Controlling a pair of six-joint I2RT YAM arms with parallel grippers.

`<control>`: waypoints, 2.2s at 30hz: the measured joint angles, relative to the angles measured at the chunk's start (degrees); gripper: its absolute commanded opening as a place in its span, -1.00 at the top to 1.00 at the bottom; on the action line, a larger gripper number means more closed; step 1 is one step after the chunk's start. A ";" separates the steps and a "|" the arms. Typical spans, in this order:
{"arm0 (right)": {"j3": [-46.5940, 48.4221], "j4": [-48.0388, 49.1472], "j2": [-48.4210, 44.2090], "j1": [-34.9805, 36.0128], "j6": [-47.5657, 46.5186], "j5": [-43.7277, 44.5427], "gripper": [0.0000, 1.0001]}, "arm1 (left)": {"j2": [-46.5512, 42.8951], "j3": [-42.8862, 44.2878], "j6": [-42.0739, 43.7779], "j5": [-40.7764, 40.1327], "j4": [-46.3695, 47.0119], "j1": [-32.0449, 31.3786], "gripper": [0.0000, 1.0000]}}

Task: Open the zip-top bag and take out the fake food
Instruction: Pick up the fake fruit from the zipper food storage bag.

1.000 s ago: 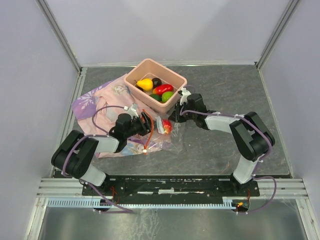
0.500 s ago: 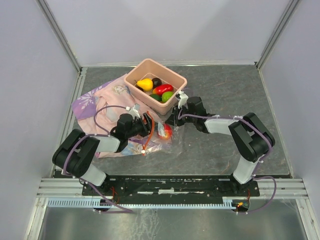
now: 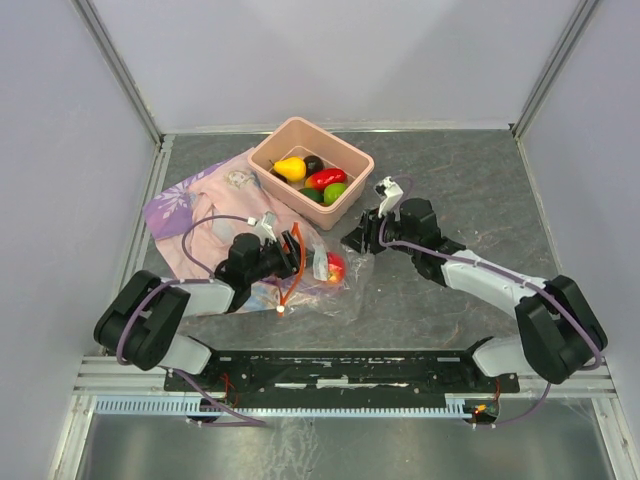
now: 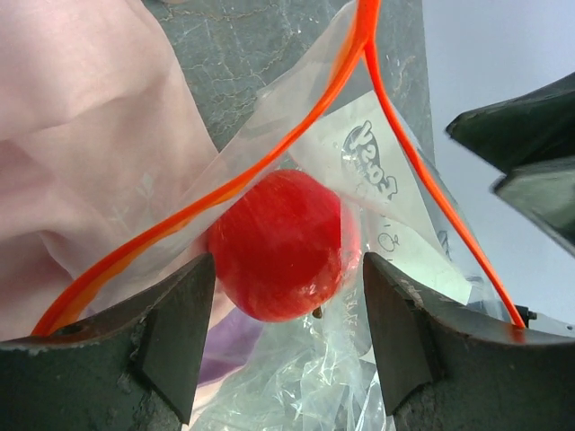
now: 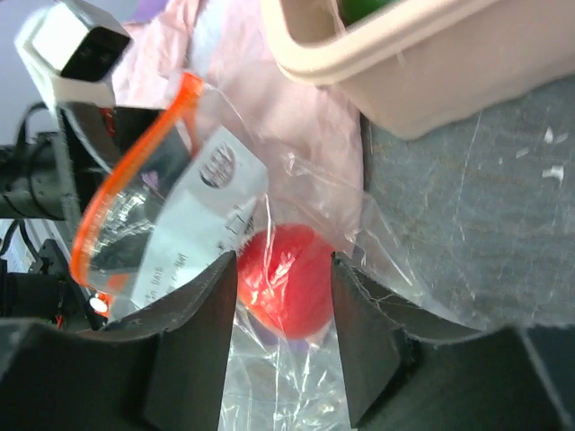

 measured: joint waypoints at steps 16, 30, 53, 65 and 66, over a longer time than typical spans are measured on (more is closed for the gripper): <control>-2.86 -3.52 11.39 2.73 0.33 0.26 0.41 | -1.11 -2.19 -0.02 1.03 0.24 -0.87 -0.52; -0.59 -2.27 14.75 5.92 1.97 0.42 0.41 | -1.88 -3.04 0.09 -1.90 -1.60 -1.81 -0.74; 0.02 1.79 17.51 6.49 5.40 -0.22 0.38 | -5.33 -3.85 0.13 -2.84 -6.47 -3.52 -0.19; 0.02 -5.27 16.85 4.37 3.54 3.17 0.43 | -15.08 -3.82 1.84 -3.67 -14.40 -3.87 -0.10; 0.02 -5.57 16.85 4.33 3.41 3.26 0.43 | -15.52 -3.85 2.10 -3.69 -15.13 -3.76 -0.11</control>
